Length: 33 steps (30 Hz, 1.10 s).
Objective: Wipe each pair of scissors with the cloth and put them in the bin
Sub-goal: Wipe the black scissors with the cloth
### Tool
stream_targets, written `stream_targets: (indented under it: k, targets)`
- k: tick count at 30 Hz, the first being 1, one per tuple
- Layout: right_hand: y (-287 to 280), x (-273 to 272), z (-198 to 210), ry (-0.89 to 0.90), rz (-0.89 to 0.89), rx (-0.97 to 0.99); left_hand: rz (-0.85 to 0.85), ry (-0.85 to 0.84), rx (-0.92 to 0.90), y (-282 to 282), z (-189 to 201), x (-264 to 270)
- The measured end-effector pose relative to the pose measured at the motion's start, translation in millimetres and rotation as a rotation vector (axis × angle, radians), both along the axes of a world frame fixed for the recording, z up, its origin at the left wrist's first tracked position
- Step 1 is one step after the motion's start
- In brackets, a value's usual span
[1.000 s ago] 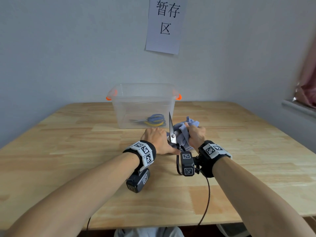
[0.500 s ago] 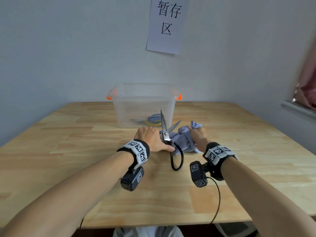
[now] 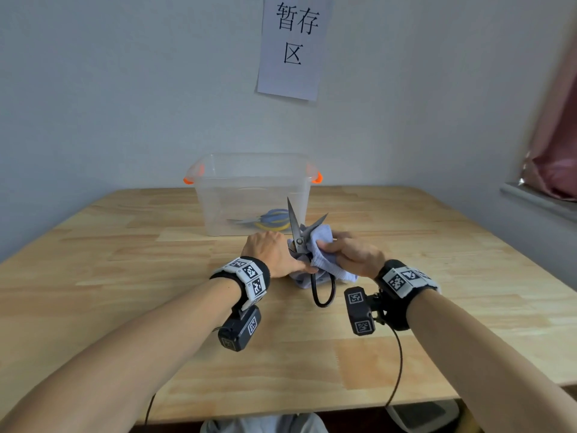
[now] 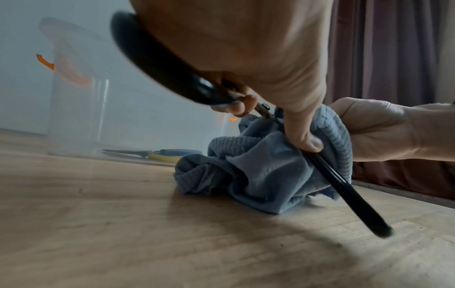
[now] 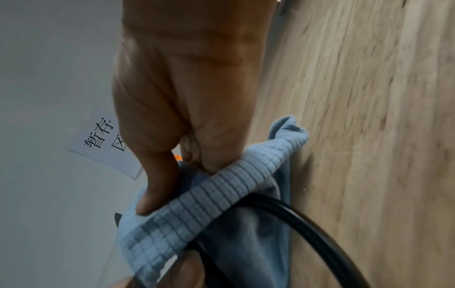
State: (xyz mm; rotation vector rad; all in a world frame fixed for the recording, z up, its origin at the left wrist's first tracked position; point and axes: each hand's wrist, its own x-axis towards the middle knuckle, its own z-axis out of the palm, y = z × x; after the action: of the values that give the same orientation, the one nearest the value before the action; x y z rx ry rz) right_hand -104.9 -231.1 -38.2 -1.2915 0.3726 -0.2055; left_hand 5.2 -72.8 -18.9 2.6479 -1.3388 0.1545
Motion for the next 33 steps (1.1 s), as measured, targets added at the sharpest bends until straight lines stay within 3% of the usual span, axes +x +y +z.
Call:
stream_targets:
  k: [7,13,26,33]
  targets:
    - [7.4,5.7,-9.9,-0.031,-0.100,-0.039,-0.008,-0.010,-0.005,-4.0,-4.8,-5.0]
    - [12.6,18.1,-16.3,0.023,-0.280,-0.261,-0.014,-0.021,-0.015,-8.1,-7.0,-5.0]
    - [4.1,14.2,-17.9,0.057,-0.186,-0.548,-0.010,0.108,0.018,-5.4,-8.8,-4.1]
    - [-12.0,18.5,-28.4,0.078,-0.324,-0.394,-0.006,0.090,0.015,-3.3,-8.4,-1.9]
